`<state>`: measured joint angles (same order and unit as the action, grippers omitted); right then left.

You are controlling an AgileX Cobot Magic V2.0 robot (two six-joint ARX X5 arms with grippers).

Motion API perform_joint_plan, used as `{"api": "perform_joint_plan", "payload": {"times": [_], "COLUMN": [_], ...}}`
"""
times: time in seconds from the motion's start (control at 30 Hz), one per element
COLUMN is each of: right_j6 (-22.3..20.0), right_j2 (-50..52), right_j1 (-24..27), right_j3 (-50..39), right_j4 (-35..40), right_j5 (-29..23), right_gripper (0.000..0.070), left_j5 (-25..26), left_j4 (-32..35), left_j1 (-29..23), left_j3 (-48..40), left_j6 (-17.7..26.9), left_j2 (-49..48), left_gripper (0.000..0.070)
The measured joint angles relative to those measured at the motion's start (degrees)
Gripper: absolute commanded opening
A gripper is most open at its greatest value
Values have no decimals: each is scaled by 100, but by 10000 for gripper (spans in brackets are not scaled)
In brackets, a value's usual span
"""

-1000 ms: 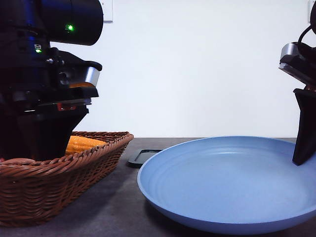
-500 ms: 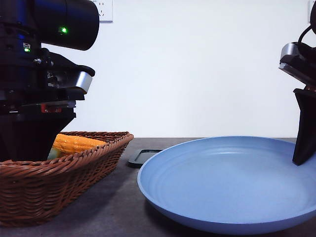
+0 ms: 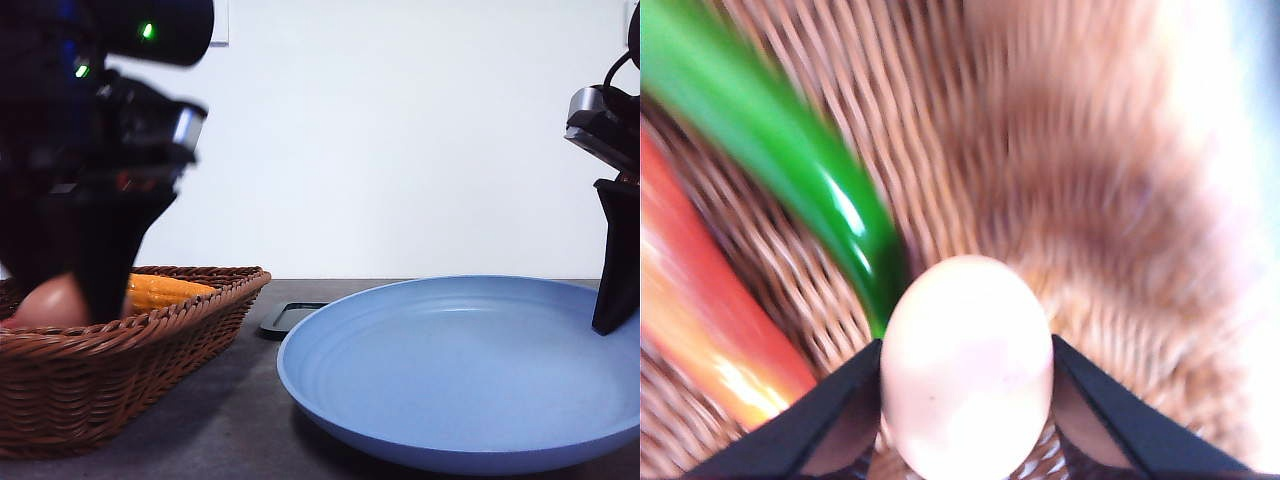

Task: Transfer egg from basket to plate and serve

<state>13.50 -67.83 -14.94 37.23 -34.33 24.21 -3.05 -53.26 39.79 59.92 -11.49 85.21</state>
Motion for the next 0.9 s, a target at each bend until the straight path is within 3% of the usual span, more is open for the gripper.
{"api": "perform_joint_plan", "payload": {"times": [0.13,0.4,0.67,0.9], "right_j6": [0,5,46,48], "right_j2": [0,0,0,0], "right_j1": [0,0,0,-5], "right_j3": [0,0,0,0], "right_j4": [-71,7,31,23], "right_j5": [76,479,779,1007], "right_gripper": [0,0,0,0], "left_j5": [6,973,1043,1047], "left_j4": [-25,380,934,995], "left_j1": [2,331,1212,1771], "left_j3": [493,1403,1403,1403], "left_j6": [0,-2,-2,-2], "left_j2": [-221,-358,-160,497], "left_gripper": [218,218,218,218]}}
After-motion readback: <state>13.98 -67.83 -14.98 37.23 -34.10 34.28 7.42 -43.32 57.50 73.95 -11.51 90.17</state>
